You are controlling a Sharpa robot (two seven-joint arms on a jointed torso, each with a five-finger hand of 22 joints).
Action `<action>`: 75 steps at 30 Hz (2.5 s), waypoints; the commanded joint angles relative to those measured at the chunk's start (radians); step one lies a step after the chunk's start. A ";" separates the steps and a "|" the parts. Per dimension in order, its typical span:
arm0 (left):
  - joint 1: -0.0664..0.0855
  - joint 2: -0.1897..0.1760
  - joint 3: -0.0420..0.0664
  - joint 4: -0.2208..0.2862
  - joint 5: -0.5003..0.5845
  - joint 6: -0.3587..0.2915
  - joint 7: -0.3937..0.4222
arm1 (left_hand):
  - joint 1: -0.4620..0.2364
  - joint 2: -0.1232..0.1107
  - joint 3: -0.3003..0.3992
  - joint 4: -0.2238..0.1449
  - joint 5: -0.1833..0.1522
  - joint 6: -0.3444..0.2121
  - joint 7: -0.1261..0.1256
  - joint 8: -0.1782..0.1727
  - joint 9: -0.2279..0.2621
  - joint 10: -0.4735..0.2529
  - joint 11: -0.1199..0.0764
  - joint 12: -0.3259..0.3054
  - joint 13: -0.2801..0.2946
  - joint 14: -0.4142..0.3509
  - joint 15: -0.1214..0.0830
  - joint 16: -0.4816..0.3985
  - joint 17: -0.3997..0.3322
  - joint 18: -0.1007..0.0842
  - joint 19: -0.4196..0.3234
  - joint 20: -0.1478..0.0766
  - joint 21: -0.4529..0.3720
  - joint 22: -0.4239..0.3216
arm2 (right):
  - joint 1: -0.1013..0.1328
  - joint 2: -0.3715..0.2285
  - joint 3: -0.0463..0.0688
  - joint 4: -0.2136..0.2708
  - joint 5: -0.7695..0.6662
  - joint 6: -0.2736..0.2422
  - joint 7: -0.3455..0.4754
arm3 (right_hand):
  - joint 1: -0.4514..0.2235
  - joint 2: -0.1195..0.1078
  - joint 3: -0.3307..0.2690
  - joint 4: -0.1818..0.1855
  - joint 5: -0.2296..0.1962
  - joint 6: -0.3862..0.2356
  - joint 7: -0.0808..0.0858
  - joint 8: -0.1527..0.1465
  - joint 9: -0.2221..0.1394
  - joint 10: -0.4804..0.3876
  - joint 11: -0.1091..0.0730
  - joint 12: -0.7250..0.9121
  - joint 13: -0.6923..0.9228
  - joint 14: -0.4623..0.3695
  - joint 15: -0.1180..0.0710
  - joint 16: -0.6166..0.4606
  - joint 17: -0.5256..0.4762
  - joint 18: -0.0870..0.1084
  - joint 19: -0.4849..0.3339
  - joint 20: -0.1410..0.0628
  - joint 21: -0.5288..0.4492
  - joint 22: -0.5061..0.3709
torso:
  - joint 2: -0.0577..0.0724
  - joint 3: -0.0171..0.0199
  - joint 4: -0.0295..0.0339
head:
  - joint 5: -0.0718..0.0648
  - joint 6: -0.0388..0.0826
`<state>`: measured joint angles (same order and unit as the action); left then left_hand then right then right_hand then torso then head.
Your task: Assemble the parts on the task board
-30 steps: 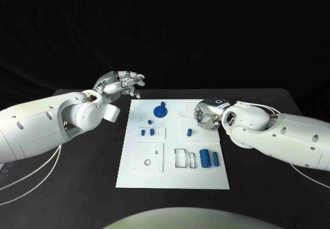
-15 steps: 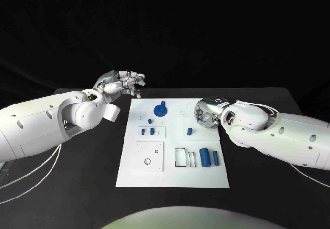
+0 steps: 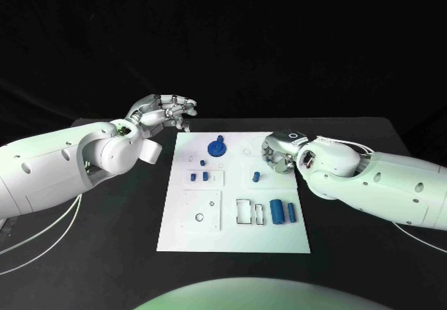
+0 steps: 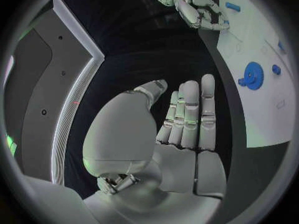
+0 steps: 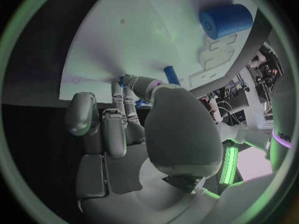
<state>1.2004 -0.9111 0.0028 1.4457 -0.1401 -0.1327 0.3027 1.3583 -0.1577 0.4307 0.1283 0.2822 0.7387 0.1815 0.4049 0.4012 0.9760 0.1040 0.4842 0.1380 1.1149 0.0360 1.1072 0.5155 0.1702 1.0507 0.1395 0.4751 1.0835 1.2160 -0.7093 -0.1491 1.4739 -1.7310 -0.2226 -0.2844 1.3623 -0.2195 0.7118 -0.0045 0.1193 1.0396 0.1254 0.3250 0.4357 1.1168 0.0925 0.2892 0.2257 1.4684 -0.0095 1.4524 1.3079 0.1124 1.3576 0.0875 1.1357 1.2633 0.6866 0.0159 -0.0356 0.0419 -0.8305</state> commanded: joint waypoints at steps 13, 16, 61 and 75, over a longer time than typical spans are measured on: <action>0.001 -0.008 0.001 0.007 -0.029 0.036 0.012 | -0.003 -0.001 0.017 -0.007 0.013 -0.014 0.000 0.014 -0.002 -0.003 0.006 -0.007 -0.004 -0.008 0.001 -0.008 -0.004 0.009 0.004 0.001 -0.011 -0.003 | -0.010 -0.023 -0.004 0.025 -0.045 -0.077 -0.030 | -0.014 0.005 0.003 -0.010 0.022 0.008 -0.001 0.002 0.007 0.044 -0.035 -0.014 0.004 0.050 -0.010 0.005 0.026 -0.012 0.009 -0.003 0.010 0.007 | -0.001 -0.0003 -0.0014 | -0.001 0.001; 0.001 -0.010 0.000 0.006 -0.029 0.037 0.014 | -0.003 -0.001 0.017 -0.007 0.015 -0.014 0.000 0.014 -0.002 -0.003 0.006 -0.007 -0.004 -0.008 0.001 -0.009 -0.004 0.009 0.004 0.001 -0.011 -0.003 | -0.010 -0.030 -0.004 0.033 -0.047 -0.096 -0.035 | -0.016 0.006 0.003 -0.010 0.025 0.009 -0.001 0.002 0.008 0.046 -0.035 -0.015 0.004 0.050 -0.010 0.005 0.027 -0.012 0.010 -0.003 0.012 0.009 | -0.001 0.0003 -0.0004 | -0.002 0.002; 0.001 0.017 -0.006 -0.013 -0.028 0.045 0.013 | -0.005 -0.003 0.020 -0.009 0.025 -0.017 0.001 0.019 -0.001 -0.004 0.007 -0.007 -0.005 -0.009 0.001 -0.010 -0.005 0.009 0.005 0.001 -0.014 -0.003 | -0.022 0.024 0.011 0.313 0.028 -0.093 -0.014 | -0.031 0.003 0.003 -0.009 0.031 0.009 -0.002 -0.001 0.013 0.046 -0.035 -0.026 0.005 0.050 -0.010 0.005 0.027 -0.012 0.009 -0.003 0.012 0.011 | 0.001 -0.0024 -0.0001 | 0.108 -0.020; 0.001 0.032 -0.006 -0.010 -0.028 0.042 0.003 | -0.010 -0.008 0.022 -0.016 0.029 -0.049 0.012 0.026 -0.002 -0.033 0.017 -0.016 -0.011 -0.014 0.009 -0.011 -0.007 0.007 0.004 0.005 -0.021 -0.003 | -0.097 0.105 0.005 0.250 0.025 -0.080 0.003 | -0.035 0.002 0.003 -0.010 0.033 0.004 0.000 -0.004 0.014 0.044 -0.033 -0.032 0.005 0.049 -0.009 0.004 0.024 -0.011 0.007 -0.003 0.007 0.008 | 0.000 -0.0023 -0.0006 | 0.147 -0.042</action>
<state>1.2004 -0.8831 -0.0042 1.4327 -0.1671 -0.1049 0.3030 1.3525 -0.1635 0.4500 0.1145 0.3055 0.6969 0.1874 0.4282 0.3995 0.9471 0.1215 0.4725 0.1282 1.1059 0.0449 1.0985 0.5092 0.1700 1.0506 0.1395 0.4568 1.0815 1.1226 -0.6079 -0.1439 1.7288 -1.6993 -0.3207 -0.2966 1.3327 -0.2175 0.7148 -0.0096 0.1477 1.0458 0.1259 0.3237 0.4488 1.1345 0.0857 0.2602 0.2299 1.4648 -0.0128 1.4563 1.3074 0.1150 1.3609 0.0841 1.1481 1.2726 0.6866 0.0134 -0.0348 0.1833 -0.8714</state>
